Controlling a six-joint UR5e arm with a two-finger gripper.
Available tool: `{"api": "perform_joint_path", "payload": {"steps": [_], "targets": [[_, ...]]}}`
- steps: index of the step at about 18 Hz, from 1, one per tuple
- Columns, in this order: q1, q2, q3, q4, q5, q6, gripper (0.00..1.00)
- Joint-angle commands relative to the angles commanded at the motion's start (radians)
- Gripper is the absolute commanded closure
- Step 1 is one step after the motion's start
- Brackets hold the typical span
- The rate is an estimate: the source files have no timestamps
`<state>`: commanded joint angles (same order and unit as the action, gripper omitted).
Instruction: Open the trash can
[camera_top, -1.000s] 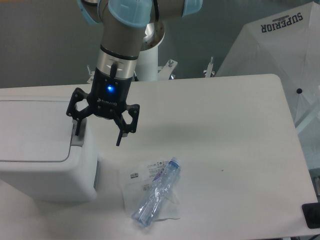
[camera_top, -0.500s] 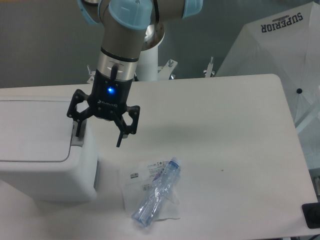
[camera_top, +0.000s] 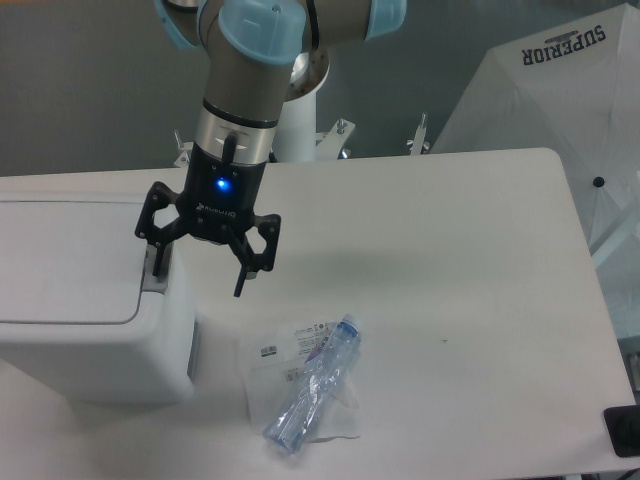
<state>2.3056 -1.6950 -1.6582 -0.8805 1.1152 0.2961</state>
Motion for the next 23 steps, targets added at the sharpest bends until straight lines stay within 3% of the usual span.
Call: {"api": "perform_joint_path", "payload": {"steps": [12, 17, 20, 23], "targets": [[0.002, 0.009, 0.012, 0.006, -0.002, -0.003, 0.00], [0.008, -0.003, 0.113, 0.012, 0.005, 0.011, 0.00], [0.012, -0.031, 0.169, 0.012, 0.108, 0.050, 0.00], [0.014, -0.031, 0.166, 0.008, 0.205, 0.175, 0.00]]}}
